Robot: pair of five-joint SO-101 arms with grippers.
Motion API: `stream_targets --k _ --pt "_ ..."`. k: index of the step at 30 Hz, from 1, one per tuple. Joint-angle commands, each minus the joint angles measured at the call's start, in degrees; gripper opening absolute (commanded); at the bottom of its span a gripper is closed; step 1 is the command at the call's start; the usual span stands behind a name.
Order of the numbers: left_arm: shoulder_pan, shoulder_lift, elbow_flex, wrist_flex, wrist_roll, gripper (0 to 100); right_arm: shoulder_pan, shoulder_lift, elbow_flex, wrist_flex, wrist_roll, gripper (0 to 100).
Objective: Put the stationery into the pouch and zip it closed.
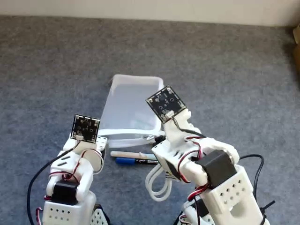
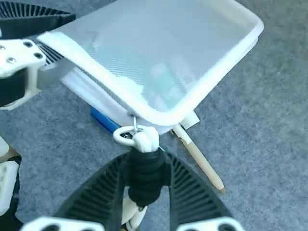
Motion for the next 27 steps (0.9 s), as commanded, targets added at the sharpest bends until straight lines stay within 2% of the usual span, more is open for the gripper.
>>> stream_targets --k 1,7,14,20,27 --pt "1.19 -0.40 -2.24 -1.05 -0.44 1 -0.40 -1.54 -3.30 0.04 -0.44 0.5" --pt "1.10 -0.40 -7.34 1.23 -0.35 1 1.10 -1.63 -3.21 -2.15 -0.70 1.9" --pt "1.10 -0.40 -13.85 7.47 -0.35 1 8.84 -1.80 0.40 -6.46 -7.56 19.9" --pt "1.10 -0.40 -20.88 13.63 -0.35 1 9.63 -1.63 8.04 -17.36 -7.56 19.8" --pt "1.10 -0.40 -23.08 15.91 -0.18 1 9.63 -1.71 10.24 -19.12 -7.82 19.8"
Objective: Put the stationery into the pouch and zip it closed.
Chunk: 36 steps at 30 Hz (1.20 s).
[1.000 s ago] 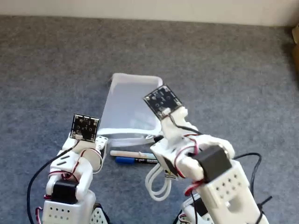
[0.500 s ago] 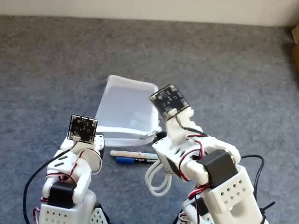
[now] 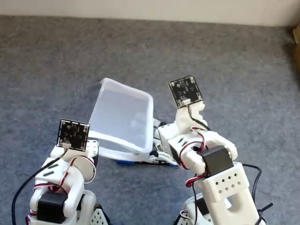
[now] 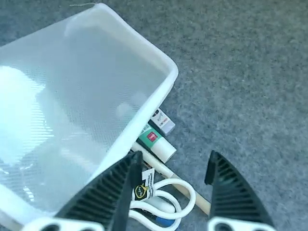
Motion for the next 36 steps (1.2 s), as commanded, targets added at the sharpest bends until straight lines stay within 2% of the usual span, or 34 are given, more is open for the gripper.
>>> stream_targets --k 1,5,11,15,21,24,33,36 --pt "1.19 -0.40 -4.62 0.00 -0.18 1 0.75 -1.19 -0.22 -1.45 -0.70 19.8" --pt "1.19 -0.40 -7.25 0.26 -0.79 1 0.75 -1.19 0.31 -2.15 -0.79 19.8" --pt "0.92 -0.31 -10.33 0.35 -6.95 1 0.84 -1.45 4.53 -7.43 -0.88 19.8" --pt "-2.51 0.48 -13.14 -0.09 -7.21 1 0.84 -1.54 7.08 -10.51 -0.88 19.8" --pt "-6.11 12.97 -21.76 1.49 -10.29 1 0.66 -1.54 7.08 -10.24 -0.88 19.8" --pt "-7.16 21.23 -30.11 6.24 -10.20 1 0.57 -1.54 7.08 -10.24 -0.88 19.8" --pt "-6.90 41.45 -60.44 27.60 -9.93 1 0.40 -1.19 7.25 -10.42 -0.79 19.8" --pt "-7.60 48.31 -66.68 31.56 -6.86 1 0.40 -1.10 7.08 -10.15 -0.70 19.8"
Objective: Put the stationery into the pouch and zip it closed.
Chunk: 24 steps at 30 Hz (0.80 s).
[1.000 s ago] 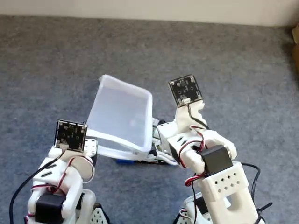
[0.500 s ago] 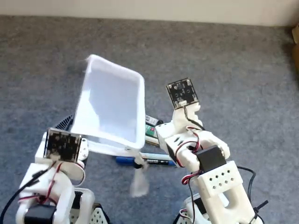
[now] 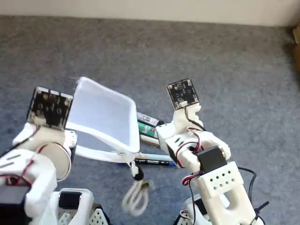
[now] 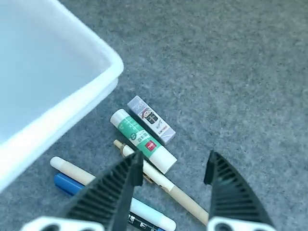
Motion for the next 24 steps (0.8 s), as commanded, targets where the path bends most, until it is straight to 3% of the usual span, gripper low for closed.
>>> stream_targets --k 1,15,24 --pt "-1.89 11.03 -11.74 4.57 3.43 1 0.31 -1.01 -0.84 -0.22 -0.53 19.8" --pt "-15.16 24.57 -12.26 4.48 9.76 1 -1.54 -1.01 -0.75 3.82 -0.18 19.8" --pt "-18.24 38.20 -12.35 4.57 9.93 1 -2.33 -0.92 -0.84 3.91 -0.18 19.7"
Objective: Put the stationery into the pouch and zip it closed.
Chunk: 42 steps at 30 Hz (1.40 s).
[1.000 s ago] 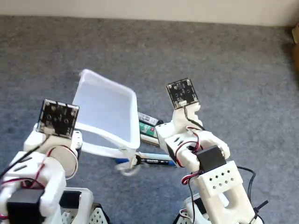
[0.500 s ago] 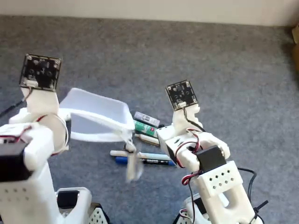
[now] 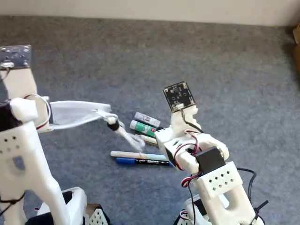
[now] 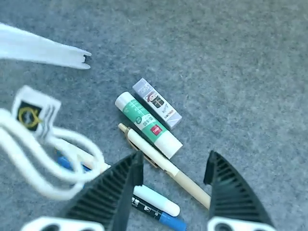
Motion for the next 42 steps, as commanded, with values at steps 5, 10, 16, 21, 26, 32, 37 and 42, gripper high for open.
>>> stream_targets --k 5,10,16,21,26,32,37,42 --pt "-0.66 6.11 -2.15 0.35 2.64 1 -4.00 -0.92 -1.01 0.31 1.32 19.7" --pt "-1.71 6.11 -2.15 0.35 2.64 1 -5.76 2.07 -5.05 1.54 2.99 17.6" --pt "-5.76 6.11 -2.15 0.26 2.64 1 -7.78 20.97 -22.81 8.57 3.08 17.0" --pt "-9.54 6.11 -2.15 0.26 2.55 1 -11.03 34.51 -35.74 12.79 6.24 17.0" --pt "-10.86 6.11 -0.13 0.26 2.20 1 -11.38 42.95 -43.38 13.23 7.82 16.8" --pt "-14.20 6.02 -0.13 -0.18 2.20 1 -11.38 50.68 -48.92 12.79 7.82 16.7" --pt "-17.54 6.02 2.33 -3.34 2.46 1 -12.35 57.63 -49.19 9.98 7.82 16.6" --pt "-17.89 6.02 4.62 -5.10 2.46 1 -12.44 61.67 -49.10 8.48 7.91 16.6"
